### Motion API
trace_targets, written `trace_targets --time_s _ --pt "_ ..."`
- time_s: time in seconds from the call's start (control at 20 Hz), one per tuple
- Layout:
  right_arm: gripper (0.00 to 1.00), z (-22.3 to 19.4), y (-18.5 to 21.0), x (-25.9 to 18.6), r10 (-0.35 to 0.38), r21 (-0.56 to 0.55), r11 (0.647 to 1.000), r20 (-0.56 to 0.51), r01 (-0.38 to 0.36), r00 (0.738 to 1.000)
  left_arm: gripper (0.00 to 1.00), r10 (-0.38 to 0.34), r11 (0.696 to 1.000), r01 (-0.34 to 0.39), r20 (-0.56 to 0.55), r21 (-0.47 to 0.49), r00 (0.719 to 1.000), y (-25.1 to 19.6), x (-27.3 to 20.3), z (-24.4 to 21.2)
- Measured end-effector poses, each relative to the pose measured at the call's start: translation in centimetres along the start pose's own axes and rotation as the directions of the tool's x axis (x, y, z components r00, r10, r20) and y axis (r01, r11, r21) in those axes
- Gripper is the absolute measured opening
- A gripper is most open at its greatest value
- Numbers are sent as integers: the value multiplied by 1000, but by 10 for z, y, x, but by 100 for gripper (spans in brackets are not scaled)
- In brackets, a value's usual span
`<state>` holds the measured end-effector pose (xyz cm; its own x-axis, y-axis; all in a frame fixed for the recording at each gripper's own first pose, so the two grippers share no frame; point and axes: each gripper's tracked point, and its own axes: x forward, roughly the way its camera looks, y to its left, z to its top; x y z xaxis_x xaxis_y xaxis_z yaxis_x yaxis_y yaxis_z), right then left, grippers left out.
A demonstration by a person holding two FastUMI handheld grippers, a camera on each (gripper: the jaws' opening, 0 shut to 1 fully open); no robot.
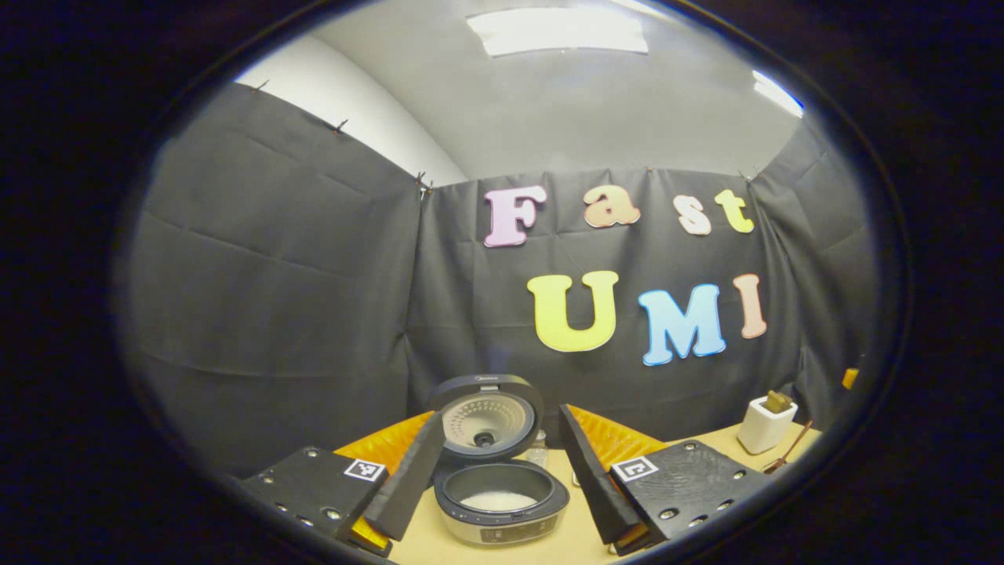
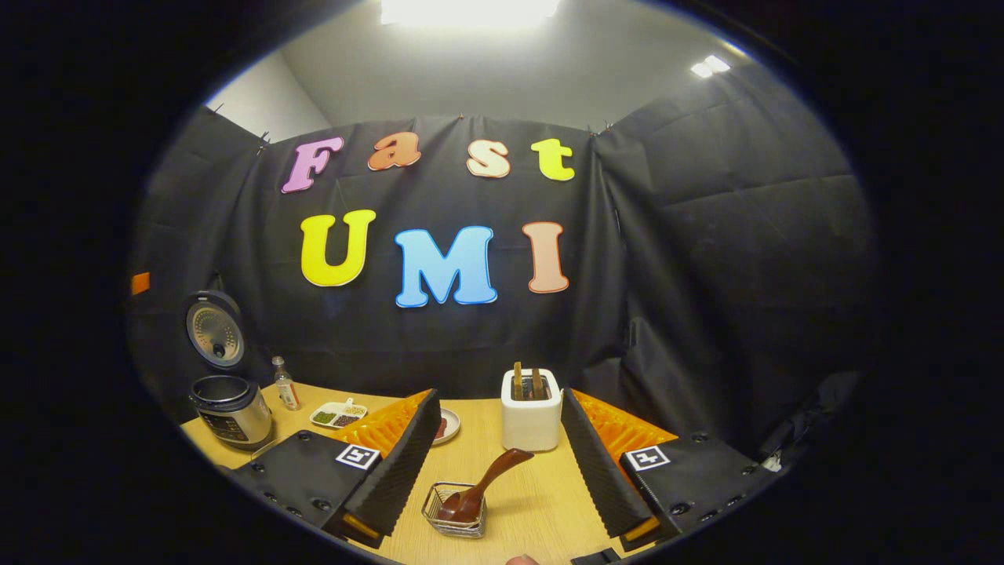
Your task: Close the left gripper, press the button to open the rice cooker; take a wooden spoon from the chopstick holder with the right hand, scoop a spoonful of rice and pour it into the rice cooker, then put the wooden spoon back into the chopstick holder.
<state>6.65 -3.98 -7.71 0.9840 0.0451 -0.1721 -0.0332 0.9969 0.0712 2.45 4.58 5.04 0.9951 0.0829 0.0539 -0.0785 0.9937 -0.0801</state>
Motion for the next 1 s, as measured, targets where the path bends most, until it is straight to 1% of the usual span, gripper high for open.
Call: trace_targets --time_s 0.05,0.15,0.3,0.4,0.5,0.6,0.7,0.9,0.95,1.0 --pt "97 -7 -3 9 -5 6 1000 -14 5 1000 86 -3 1000 3 -4 14 1000 -2 -7 2" --pt "98 -21 -7 26 -13 23 1000 -54 14 998 86 6 999 -6 -2 46 1000 1 -21 8" --pt "97 -51 -12 48 -20 56 998 -143 28 990 86 24 997 -25 10 79 1000 1 -39 17" --pt "95 -72 -13 60 -10 87 996 -205 28 979 86 29 997 -29 -4 74 1000 -1 -49 13" --pt "98 -92 -11 69 9 126 992 -262 25 965 86 44 997 -42 -26 58 999 1 -56 7" --pt "98 -107 -11 78 17 165 986 -303 35 953 86 61 997 -59 -41 55 997 3 -60 2" --pt "98 -123 -8 84 29 204 978 -349 46 937 86 76 995 -72 -54 66 996 6 -67 -3" --pt "98 -157 4 82 97 288 957 -446 40 890 86 107 992 -101 -74 81 992 12 -75 -5" --pt "91 -165 7 81 115 315 948 -464 42 878 86 113 991 -107 -77 83 991 13 -77 -6" --pt "88 -171 12 78 138 343 938 -484 43 864 89 118 990 -111 -80 84 990 13 -77 -6"
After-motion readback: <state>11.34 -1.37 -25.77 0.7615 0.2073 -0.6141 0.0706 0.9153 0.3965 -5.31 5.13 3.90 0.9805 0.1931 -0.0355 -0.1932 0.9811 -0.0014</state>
